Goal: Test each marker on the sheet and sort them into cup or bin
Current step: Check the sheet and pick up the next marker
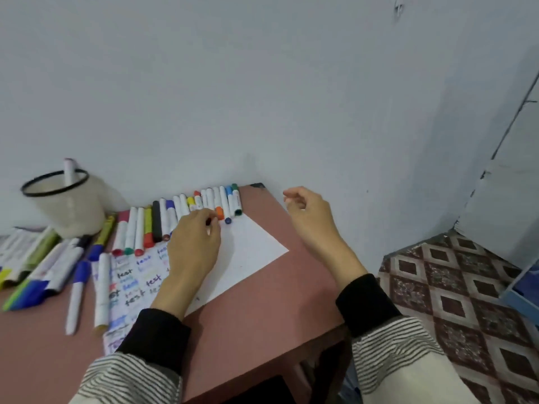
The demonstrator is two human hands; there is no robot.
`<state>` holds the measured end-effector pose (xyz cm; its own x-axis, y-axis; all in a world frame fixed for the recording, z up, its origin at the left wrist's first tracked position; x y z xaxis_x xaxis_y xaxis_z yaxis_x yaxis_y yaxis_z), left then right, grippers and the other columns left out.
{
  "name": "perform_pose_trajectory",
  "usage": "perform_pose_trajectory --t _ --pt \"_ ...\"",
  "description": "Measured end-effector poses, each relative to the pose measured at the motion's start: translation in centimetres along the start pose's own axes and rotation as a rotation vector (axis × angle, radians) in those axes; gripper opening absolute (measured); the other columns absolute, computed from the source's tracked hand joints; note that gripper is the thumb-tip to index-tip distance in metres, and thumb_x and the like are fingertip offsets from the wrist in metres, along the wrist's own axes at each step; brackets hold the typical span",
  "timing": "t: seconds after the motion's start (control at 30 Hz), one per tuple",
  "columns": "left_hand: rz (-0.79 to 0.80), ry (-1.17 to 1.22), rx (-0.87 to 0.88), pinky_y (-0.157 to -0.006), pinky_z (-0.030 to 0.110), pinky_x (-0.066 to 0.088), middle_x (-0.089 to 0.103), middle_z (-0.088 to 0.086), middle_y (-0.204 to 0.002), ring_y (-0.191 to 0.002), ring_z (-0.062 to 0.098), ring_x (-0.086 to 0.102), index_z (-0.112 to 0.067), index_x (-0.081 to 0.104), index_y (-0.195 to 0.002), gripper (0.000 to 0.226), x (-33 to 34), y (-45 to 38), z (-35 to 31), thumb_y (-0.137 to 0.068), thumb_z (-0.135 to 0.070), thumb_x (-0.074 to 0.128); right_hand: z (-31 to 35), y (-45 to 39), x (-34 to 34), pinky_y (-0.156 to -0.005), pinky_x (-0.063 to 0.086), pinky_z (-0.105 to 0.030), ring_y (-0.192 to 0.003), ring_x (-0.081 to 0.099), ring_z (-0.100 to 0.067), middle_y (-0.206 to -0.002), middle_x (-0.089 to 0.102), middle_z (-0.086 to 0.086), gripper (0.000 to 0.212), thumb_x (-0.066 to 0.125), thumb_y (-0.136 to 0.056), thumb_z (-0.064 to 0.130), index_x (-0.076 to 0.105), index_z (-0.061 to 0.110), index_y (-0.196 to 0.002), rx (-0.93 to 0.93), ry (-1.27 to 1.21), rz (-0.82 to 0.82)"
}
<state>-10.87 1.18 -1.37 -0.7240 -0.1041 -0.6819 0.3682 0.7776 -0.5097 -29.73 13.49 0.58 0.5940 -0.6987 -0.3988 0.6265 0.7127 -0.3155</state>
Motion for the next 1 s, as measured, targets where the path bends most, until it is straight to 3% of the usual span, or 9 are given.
perform_pose_trajectory --t 0.13,0.2,0.27,0.37,0.43,0.53,0.8,0.9,1.0 --pt "-0.013 -0.145 -0.007 -0.08 0.032 0.045 0.065 0.005 -0.115 -0.101 0.022 0.059 -0.013 0.066 -0.116 0.025 -3.7 -0.4 5.0 -0.097 -0.019 0.05 1.1 -1.8 7.4 -0.089 0.047 -0.027 -0.101 0.058 -0.011 -0.12 0.061 0.003 0.027 0.046 -0.1 0.022 0.06 0.018 -0.122 -0.025 0.152 0.125" --pt "0.002 -0.187 0.002 -0.084 0.032 0.045 0.065 0.004 -0.112 -0.1 0.021 0.058 -0.012 0.066 -0.114 0.024 -5.0 -0.4 7.2 -0.097 -0.019 0.05 0.8 -2.5 9.9 -0.073 0.048 -0.023 -0.089 0.057 -0.009 -0.11 0.062 0.002 0.024 0.044 -0.1 0.023 0.059 0.019 -0.118 -0.002 0.202 0.132" --pt "0.029 -0.236 0.018 -0.084 0.032 0.044 0.065 0.003 -0.11 -0.098 0.02 0.056 -0.012 0.065 -0.111 0.021 -5.9 -0.3 9.1 -0.097 -0.02 0.051 0.0 -3.2 11.8 -0.054 0.034 -0.016 -0.076 0.051 -0.008 -0.093 0.057 0.001 0.019 0.042 -0.1 0.019 0.058 0.014 -0.109 0.048 0.222 0.111" --pt "0.093 -0.28 -0.011 -0.092 0.034 0.045 0.062 0.002 -0.12 -0.109 0.019 0.055 -0.015 0.061 -0.12 0.028 -6.5 -0.5 11.7 -0.099 -0.028 0.047 -0.2 -4.6 13.4 -0.055 0.039 -0.025 -0.078 0.055 -0.022 -0.084 0.054 -0.007 0.017 0.046 -0.097 0.017 0.05 0.013 -0.082 0.078 0.296 -0.017" --pt "0.137 -0.252 -0.054 -0.094 0.032 0.043 0.058 -0.001 -0.126 -0.113 0.016 0.053 -0.017 0.058 -0.125 0.032 -6.6 -0.6 12.9 -0.101 -0.033 0.043 0.0 -5.3 14.6 -0.076 0.05 -0.04 -0.095 0.057 -0.03 -0.104 0.059 -0.015 0.019 0.044 -0.098 0.021 0.056 0.007 -0.098 0.102 0.392 -0.04" --pt "0.156 -0.21 -0.068 -0.095 0.031 0.041 0.056 -0.002 -0.129 -0.116 0.016 0.051 -0.018 0.055 -0.128 0.033 -6.3 -0.7 12.7 -0.101 -0.033 0.043 -0.1 -5.7 15.3 -0.099 0.039 -0.042 -0.12 0.045 -0.034 -0.134 0.048 -0.02 0.041 0.039 -0.103 0.028 0.044 -0.001 -0.132 0.186 0.575 -0.023" --pt "0.136 -0.113 -0.116 -0.093 0.03 0.043 0.056 -0.004 -0.129 -0.115 0.013 0.051 -0.02 0.058 -0.125 0.032 -5.6 -1.4 13.5 -0.1 -0.034 0.046 -0.8 -6.8 15.3 -0.098 0.042 -0.039 -0.114 0.048 -0.033 -0.126 0.051 -0.022 0.034 0.038 -0.102 0.017 0.051 -0.006 -0.125 0.209 0.579 -0.07" --pt "0.041 -0.003 -0.098 -0.089 0.024 0.04 0.058 -0.005 -0.122 -0.111 0.011 0.05 -0.018 0.062 -0.12 0.028 -6.5 -1.5 13.0 -0.101 -0.029 0.045 0.0 -6.5 14.5 -0.095 0.038 -0.038 -0.114 0.046 -0.032 -0.127 0.049 -0.023 0.035 0.037 -0.103 0.016 0.047 -0.007 -0.127 0.149 0.497 -0.163" --pt "-0.085 0.043 -0.043 -0.085 0.02 0.037 0.06 -0.008 -0.115 -0.104 0.006 0.051 -0.019 0.063 -0.117 0.026 -8.1 -1.4 12.0 -0.102 -0.027 0.043 1.5 -6.1 14.5 -0.083 0.047 -0.039 -0.1 0.051 -0.028 -0.113 0.052 -0.016 0.028 0.041 -0.102 0.015 0.054 -0.001 -0.12 0.02 0.298 -0.175"
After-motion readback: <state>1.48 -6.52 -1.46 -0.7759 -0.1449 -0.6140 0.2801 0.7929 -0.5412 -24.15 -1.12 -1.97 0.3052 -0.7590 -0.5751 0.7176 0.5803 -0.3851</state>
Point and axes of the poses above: each hand's wrist, its own y-axis away from the middle knuckle, its own x-axis out of the palm, z = x × y, the point moved 6 cm from there along -y, towards the middle knuckle
